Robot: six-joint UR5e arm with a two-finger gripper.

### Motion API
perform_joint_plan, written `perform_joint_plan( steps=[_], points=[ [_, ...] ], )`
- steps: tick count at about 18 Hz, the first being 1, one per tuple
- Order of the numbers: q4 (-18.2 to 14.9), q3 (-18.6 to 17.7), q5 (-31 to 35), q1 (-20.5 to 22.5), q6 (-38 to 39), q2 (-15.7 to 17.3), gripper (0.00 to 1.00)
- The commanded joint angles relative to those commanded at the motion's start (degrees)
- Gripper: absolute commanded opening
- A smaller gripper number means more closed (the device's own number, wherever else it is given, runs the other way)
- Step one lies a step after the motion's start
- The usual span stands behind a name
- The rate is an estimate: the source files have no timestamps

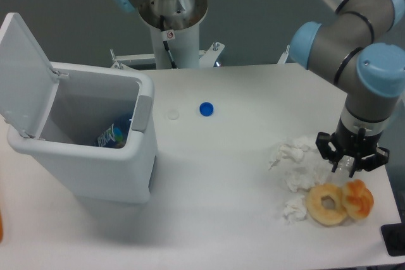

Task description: Pick up the plastic bottle

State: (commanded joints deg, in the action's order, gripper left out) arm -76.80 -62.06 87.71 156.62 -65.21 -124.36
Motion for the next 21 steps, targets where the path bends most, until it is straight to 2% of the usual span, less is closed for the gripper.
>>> perform_joint_plan(
  steps=[21],
  points=[
    [-0.1,-1.7,1.0,-0.3,-0.2,1.0,0.00]
  ],
)
